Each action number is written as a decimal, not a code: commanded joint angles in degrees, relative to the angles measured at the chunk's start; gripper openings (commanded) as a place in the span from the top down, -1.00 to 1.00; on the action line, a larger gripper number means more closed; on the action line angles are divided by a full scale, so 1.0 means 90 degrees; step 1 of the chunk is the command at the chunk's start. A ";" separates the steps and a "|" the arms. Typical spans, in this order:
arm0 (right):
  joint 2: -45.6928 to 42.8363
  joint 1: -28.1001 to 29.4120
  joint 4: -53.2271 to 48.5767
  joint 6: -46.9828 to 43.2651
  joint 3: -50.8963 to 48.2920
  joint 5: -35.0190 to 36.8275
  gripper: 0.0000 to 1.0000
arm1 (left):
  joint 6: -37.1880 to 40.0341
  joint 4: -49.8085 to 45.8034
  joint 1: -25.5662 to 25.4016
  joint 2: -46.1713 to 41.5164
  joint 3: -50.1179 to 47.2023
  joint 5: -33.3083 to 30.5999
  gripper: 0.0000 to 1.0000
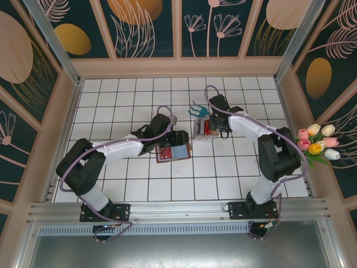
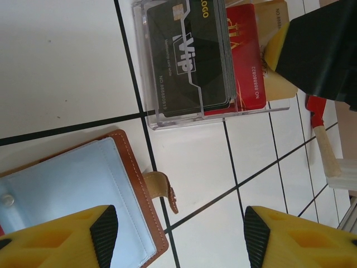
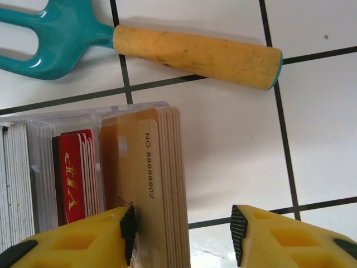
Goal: Put the credit cards into the card holder
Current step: Pick up the credit card from the storage box.
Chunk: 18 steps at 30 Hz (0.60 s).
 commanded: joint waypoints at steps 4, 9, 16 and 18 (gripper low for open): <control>0.0103 0.0012 -0.0284 -0.0161 0.0083 0.0443 0.18 | 0.0051 0.0033 -0.0008 0.0137 0.0153 0.0062 -0.27; 0.0058 0.0142 -0.0449 -0.0248 0.0184 0.0789 0.19 | 0.0039 0.0019 -0.0013 0.0157 0.0130 0.0062 -0.27; 0.0128 0.0239 -0.0543 -0.0336 0.0252 0.1092 0.33 | 0.0051 -0.0031 -0.0011 0.0162 0.0154 0.0057 -0.26; 0.0078 0.0240 -0.0546 -0.0366 0.0244 0.1121 0.33 | 0.0053 -0.0037 -0.0008 0.0167 0.0148 0.0056 -0.26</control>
